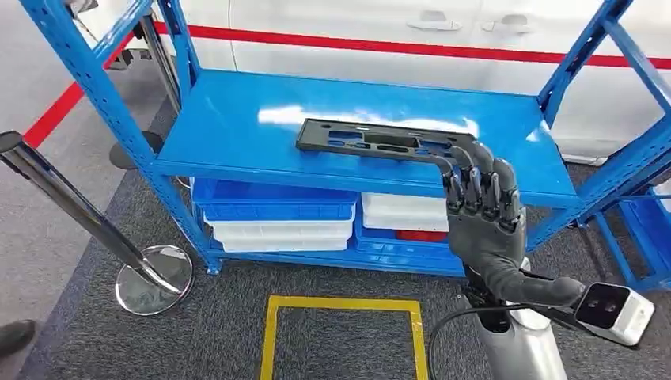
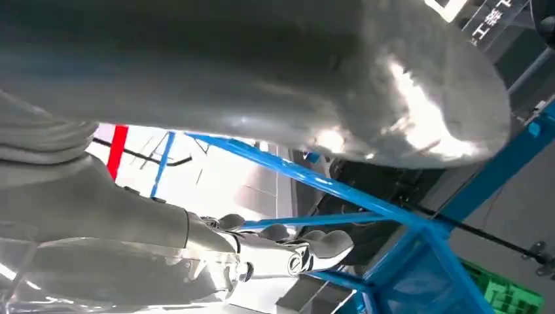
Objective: Take the parts from the cabinet and place them on the table.
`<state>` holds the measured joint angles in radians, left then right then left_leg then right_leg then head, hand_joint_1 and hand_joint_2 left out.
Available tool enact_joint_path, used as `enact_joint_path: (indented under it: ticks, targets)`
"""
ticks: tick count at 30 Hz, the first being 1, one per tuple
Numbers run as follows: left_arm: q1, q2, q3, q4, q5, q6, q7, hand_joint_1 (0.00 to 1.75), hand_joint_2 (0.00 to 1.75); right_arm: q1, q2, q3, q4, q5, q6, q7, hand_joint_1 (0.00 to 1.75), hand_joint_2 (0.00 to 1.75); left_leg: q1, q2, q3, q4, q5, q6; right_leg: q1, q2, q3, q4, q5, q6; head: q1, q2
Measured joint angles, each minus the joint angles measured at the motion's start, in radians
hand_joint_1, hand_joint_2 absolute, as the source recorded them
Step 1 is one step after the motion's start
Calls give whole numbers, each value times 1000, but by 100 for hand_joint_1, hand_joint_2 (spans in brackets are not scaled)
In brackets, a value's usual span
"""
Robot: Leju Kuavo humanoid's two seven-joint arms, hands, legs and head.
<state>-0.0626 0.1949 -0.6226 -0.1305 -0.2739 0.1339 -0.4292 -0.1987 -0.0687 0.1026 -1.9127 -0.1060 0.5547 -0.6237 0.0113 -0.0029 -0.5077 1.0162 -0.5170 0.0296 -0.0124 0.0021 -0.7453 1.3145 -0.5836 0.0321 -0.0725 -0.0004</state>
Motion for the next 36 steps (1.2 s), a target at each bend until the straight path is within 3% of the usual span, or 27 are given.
enact_joint_path:
  ticks: [1,2,3,4,5,7,17,19,20,21,22,23,24,25,26,27,28,30,31,32,33,34,35,36]
  targets:
    - [0,0,-1,0,0,0,0,0,0,1,0,0,0,0,-2,0,0,0,-4,-1,20,-3,-12,0,2,0,2,-48,30,-7,0,0]
    - [-1,0,-2,0,0,0,0,0,0,2,0,0,0,0,-5,0,0,0,-9,-1,41,-6,-25,1,7,0,15,-120,83,-19,0,0]
    - [-1,0,-3,0,0,0,0,0,0,3,0,0,0,0,-6,0,0,0,-13,-1,59,-10,-35,2,12,0,29,-188,146,-35,0,0]
    - [2,-5,-3,0,0,0,0,0,0,5,0,0,0,0,-6,0,0,0,-10,-1,70,-14,-49,2,25,-2,36,-269,250,-58,0,0]
    - [-3,-6,-4,0,1,0,0,0,0,8,0,0,0,0,-7,0,0,0,-15,-7,84,-17,-59,-6,36,-3,35,-275,232,-59,0,0]
    - [-6,-5,-4,0,2,0,0,0,0,9,-1,2,-4,3,-7,0,0,0,-11,-1,113,-22,-67,-14,40,-1,54,-285,213,-62,1,0]
    - [-6,-5,-4,0,2,1,0,0,0,8,-1,2,-4,3,-7,0,0,0,-11,0,111,-21,-67,-15,39,-2,58,-288,211,-63,1,0]
    - [-8,-5,-4,0,2,2,0,0,0,4,-1,2,-5,3,-6,0,0,0,-10,0,116,-21,-56,-21,39,-4,68,-288,206,-66,1,0]
    - [-13,-5,-4,0,0,4,0,0,0,2,-1,3,-6,3,-7,0,0,0,-10,2,109,5,-54,-25,31,0,97,-306,203,-69,1,0]
    - [-19,-8,-5,0,1,4,-3,0,0,-1,-1,7,-6,3,-9,0,0,0,-8,1,63,108,-30,-28,31,-3,122,-314,194,-77,1,0]
    - [-20,-10,-5,0,1,4,-4,0,0,-3,-1,9,-6,3,-11,0,0,0,-7,1,36,149,-35,-30,30,-4,127,-316,190,-80,1,0]
    - [-16,-8,-5,1,1,12,-4,0,0,-2,-1,26,3,3,-16,0,0,0,0,1,-98,282,-158,-45,27,4,157,-316,158,-78,1,0]
    - [-11,-6,-5,1,1,14,-4,0,0,-2,-1,43,17,12,-41,0,0,175,7,2,-118,151,-63,-57,18,7,206,-313,119,-64,1,0]
    - [-6,-6,-5,3,1,17,-5,0,0,0,-7,63,40,18,-63,0,0,175,11,4,-121,25,97,-56,18,7,224,-296,93,-49,1,0]
    - [-9,-6,-4,5,0,22,-7,0,0,3,-22,106,114,-26,-77,26,0,175,8,1,-118,20,92,-16,18,8,212,-294,75,-28,1,0]
    - [-10,-5,-4,5,0,22,-10,0,0,3,-25,119,140,-51,-84,48,0,175,8,0,-112,16,92,-13,15,4,207,-276,61,-19,1,0]
    - [-11,-5,-4,5,0,22,-12,0,0,0,-26,130,169,-64,-96,58,0,175,8,0,-110,15,89,-9,12,2,184,-229,33,-12,1,0]
    - [-11,-5,-4,5,0,21,-18,0,0,4,-26,149,231,-64,-139,67,0,175,7,0,-107,15,84,-3,6,2,99,-74,-28,-1,1,0]
    - [-11,-6,-4,5,0,20,-21,0,0,12,-26,156,260,-58,-160,67,0,175,7,-1,-106,15,81,-2,4,2,61,-15,-40,2,1,0]
    - [-9,-6,-4,5,1,19,-22,0,0,18,-27,161,283,-31,-190,63,0,175,7,-2,-103,15,78,-2,2,2,39,7,-29,2,1,0]
    - [-8,-6,-4,5,1,19,-23,0,0,22,-29,165,299,25,-244,62,0,175,7,-3,-98,15,75,-2,0,2,44,-21,4,2,1,0]
    - [-7,-8,-5,5,-1,18,-24,0,0,23,-31,171,313,112,-323,63,0,175,7,-4,-92,15,72,-4,0,2,68,-85,51,-1,1,0]
    - [-7,-8,-5,5,0,18,-25,0,0,23,-32,177,329,209,-410,67,0,175,7,-4,-85,15,67,-6,0,1,110,-185,110,-6,1,0]
    - [-8,-8,-5,5,0,18,-26,0,0,23,-33,182,341,273,-462,69,0,175,7,-5,-80,13,64,-9,2,1,145,-268,146,-13,1,0]
